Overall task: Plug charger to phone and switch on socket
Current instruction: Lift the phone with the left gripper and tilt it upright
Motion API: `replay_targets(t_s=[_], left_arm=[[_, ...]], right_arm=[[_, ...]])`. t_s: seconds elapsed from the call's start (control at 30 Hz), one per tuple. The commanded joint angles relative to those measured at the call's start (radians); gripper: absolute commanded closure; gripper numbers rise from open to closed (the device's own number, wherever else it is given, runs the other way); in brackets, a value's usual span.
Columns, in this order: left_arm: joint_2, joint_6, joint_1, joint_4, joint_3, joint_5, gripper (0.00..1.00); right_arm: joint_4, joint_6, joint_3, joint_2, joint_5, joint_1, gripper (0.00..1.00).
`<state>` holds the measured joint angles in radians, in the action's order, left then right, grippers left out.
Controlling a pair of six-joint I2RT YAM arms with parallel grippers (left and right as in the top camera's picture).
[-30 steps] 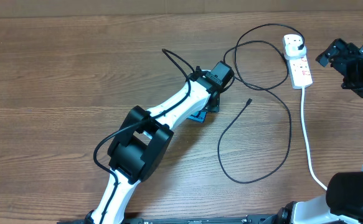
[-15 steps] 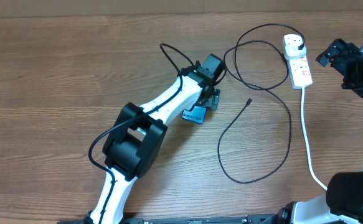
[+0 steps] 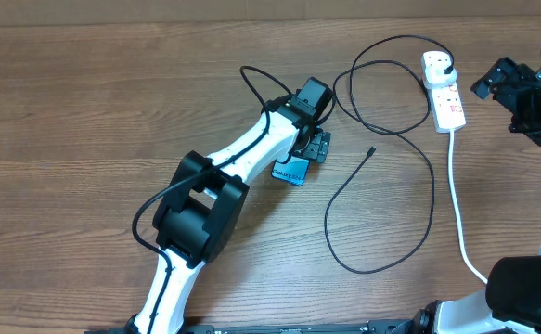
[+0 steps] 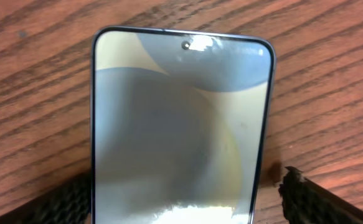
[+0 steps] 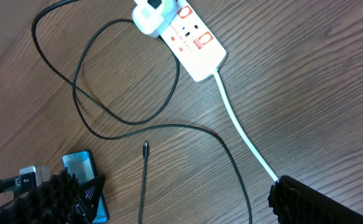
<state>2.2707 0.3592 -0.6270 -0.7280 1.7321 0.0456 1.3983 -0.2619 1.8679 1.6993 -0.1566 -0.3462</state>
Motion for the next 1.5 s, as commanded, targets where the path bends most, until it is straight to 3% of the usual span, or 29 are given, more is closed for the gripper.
replay_targets(t_s=[0.0,0.37,0.57,0.7,1.13,1.33,1.47], left_arm=[[0.026,-0.014,-0.006,-0.005,-0.009,-0.013,0.12],[0.026,-0.066,-0.004,-0.141,-0.009,-0.014,0.15],[0.026,-0.094,-0.004,-0.173,-0.009,-0.014,0.28],[0.026,-0.094,-0.004,-0.204,-0.009,-0.014,0.19],[0.026,-0.102,-0.001,-0.425,-0.009,-0.013,0.16],[0.026,-0.181,-0.001,-0.35,-0.009,-0.011,0.02],[0.026,-0.19,0.0,-0.274,-0.009,-0.026,0.0]], right_arm=[[-0.006,-0.004,0.025,0.003,0.007,0.001,0.0],[-0.006,-0.004,0.025,0.003,0.007,0.001,0.0],[-0.006,-0.004,0.025,0.003,0.007,0.001,0.0],[-0.006,-0.004,0.025,0.003,0.007,0.001,0.0],[-0.006,-0.004,0.025,0.003,0.007,0.001,0.0],[-0.006,-0.004,0.025,0.003,0.007,0.001,0.0],[-0.006,-0.004,0.025,0.003,0.007,0.001,0.0]])
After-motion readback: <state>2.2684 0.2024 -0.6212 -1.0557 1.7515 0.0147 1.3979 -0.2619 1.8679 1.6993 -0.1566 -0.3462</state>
